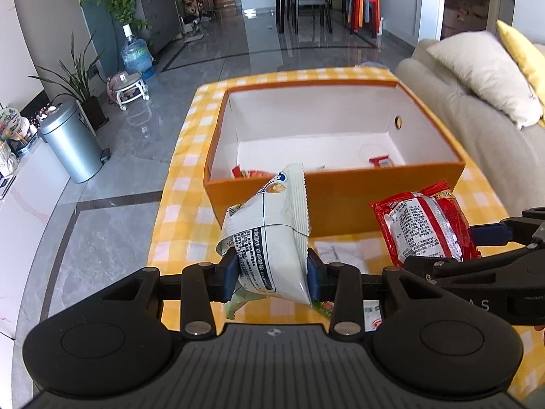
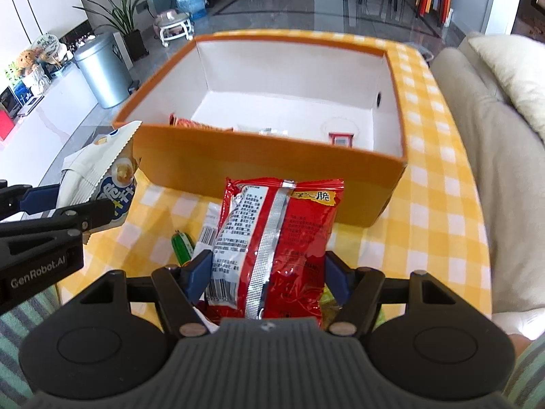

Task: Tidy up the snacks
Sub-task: 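Carry both bags over the orange box and open both grippers to drop them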

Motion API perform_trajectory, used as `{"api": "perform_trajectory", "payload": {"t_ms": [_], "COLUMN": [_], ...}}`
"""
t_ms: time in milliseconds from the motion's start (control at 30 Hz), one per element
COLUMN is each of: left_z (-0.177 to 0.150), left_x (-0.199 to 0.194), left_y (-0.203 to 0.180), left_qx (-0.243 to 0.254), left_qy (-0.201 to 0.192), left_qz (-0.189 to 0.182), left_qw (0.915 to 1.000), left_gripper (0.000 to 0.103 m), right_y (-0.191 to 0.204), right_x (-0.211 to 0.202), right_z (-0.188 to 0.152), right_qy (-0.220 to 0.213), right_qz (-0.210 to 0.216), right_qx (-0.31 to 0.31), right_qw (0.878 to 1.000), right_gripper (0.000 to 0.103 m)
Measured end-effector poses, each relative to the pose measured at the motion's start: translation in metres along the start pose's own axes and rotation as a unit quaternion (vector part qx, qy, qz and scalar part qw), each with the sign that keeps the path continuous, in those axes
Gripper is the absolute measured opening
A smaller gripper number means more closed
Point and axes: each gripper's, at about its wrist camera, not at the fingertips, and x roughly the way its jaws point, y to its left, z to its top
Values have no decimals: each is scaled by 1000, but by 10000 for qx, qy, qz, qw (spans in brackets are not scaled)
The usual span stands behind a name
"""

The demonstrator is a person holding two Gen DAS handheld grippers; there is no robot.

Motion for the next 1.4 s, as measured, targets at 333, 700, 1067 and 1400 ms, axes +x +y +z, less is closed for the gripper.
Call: {"api": "perform_trajectory", "payload": {"t_ms": [333, 700, 1067, 1400], "left_z": [22, 54, 88, 115], "left_x": [-15, -11, 20, 59], "left_y": [1, 1, 0, 4], "left_qx": [-100, -30, 128, 370], "left_qy": [-365, -650, -599, -430], "left_qz": [-173, -281, -342, -156], "left_qw": [9991, 9975, 9975, 9983], "left_gripper": [44, 44, 44, 44], "right_y": [-7, -20, -27, -27], "right_x": [-29, -33, -9, 24], "right_z": [5, 26, 58, 98], "right_qy": [-461, -773, -782, -872], "right_qz": [-65, -59, -22, 15], "right_qx": [15, 184, 459, 410], "right_qw": [9989, 9968, 9959, 9953], "right_gripper": [67, 67, 67, 67]}}
